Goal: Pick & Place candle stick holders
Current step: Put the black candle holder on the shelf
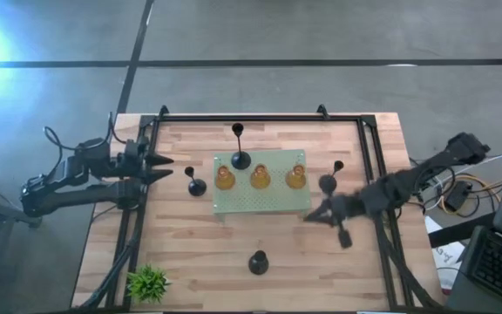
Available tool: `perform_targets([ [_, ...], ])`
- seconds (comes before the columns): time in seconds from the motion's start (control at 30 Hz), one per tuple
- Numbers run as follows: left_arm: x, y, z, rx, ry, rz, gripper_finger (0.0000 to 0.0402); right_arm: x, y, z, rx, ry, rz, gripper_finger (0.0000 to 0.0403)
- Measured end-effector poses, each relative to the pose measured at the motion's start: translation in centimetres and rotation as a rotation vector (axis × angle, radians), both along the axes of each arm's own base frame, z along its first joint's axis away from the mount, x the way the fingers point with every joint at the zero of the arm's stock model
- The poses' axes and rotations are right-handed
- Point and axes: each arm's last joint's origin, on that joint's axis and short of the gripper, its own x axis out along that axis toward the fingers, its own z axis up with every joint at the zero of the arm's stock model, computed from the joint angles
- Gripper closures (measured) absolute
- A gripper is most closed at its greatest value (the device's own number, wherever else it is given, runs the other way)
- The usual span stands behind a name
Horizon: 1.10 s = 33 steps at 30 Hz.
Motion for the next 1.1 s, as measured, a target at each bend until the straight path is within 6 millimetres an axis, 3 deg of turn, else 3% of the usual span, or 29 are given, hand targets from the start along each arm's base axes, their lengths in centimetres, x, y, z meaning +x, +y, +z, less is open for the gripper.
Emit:
perform_targets([
  [0.13,0.0,0.0,0.0,-0.001,0.003,0.0,0.0225,0.6,2.9,-0.9,-0.008,0.012,0.028,0.0394],
  [0.3,0.2,0.0,-0.1,-0.003,0.012,0.0,0.0225,0.9,5.0,-1.2,0.03,0.045,0.036,0.0394],
  [0.57,0.2,0.1,-0.1,-0.002,0.014,0.009,0.0225,2.7,6.2,-4.9,0.042,0.161,-0.108,0.0394],
  [0.87,0.3,0.2,-0.1,0.006,0.02,0.052,0.0225,5.9,7.4,-8.0,0.046,0.11,-0.117,0.0392],
  [1.1,0.4,0.3,-0.2,0.004,0.027,0.052,0.0225,7.4,7.5,-8.4,0.101,0.073,-0.076,0.0335],
])
